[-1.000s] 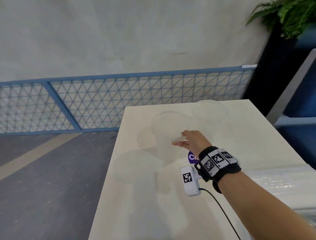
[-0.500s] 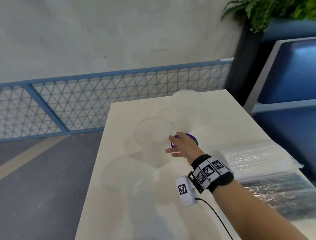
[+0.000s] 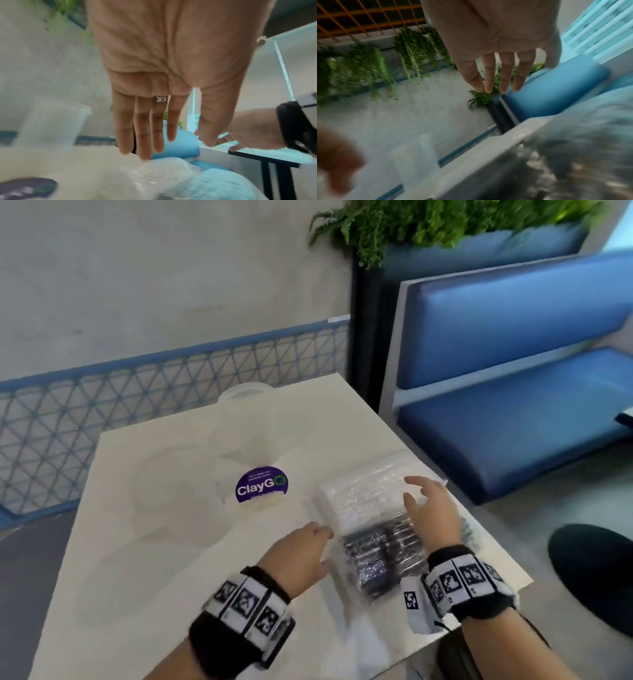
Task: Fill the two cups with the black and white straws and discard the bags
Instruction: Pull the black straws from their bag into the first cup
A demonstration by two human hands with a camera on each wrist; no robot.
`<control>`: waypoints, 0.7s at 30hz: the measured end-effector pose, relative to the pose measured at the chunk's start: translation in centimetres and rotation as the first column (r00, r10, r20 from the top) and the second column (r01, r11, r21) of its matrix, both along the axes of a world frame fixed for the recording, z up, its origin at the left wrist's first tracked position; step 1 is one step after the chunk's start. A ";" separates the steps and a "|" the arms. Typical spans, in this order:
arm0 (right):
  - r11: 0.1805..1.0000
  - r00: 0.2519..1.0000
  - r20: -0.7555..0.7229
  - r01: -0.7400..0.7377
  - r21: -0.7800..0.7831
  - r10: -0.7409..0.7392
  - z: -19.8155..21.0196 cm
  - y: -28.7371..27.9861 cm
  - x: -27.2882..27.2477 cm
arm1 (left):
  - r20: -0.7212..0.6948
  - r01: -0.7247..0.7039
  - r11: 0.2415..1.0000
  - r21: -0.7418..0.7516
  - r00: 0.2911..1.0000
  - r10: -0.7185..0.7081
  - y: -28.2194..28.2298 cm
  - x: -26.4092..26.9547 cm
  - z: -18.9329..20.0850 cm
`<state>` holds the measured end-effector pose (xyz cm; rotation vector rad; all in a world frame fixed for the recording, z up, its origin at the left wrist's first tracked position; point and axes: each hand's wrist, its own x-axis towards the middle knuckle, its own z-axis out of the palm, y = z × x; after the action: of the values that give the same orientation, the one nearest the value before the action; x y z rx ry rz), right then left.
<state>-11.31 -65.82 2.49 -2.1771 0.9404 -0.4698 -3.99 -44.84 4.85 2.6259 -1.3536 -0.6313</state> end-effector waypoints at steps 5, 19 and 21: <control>0.975 0.939 -0.265 0.223 -0.021 -0.220 -3.6 -4.1 -3.0 | -0.071 0.065 0.997 0.029 0.996 -0.063 -10.7 -2.5 -2.7; 0.967 0.988 -0.153 0.074 0.245 -0.037 -5.4 -6.5 -4.7 | 0.140 -0.128 0.955 0.266 0.986 0.093 -10.9 -6.0 -7.3; 0.961 0.993 -0.112 0.001 0.277 0.031 -4.1 -5.7 -4.0 | 0.148 -0.151 0.967 0.207 0.981 0.121 -10.2 -5.9 -7.1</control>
<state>-15.35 -71.50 -1.65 -1.9710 0.9874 -0.1918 -9.93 -55.04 -2.24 2.9552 -1.1825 -0.6260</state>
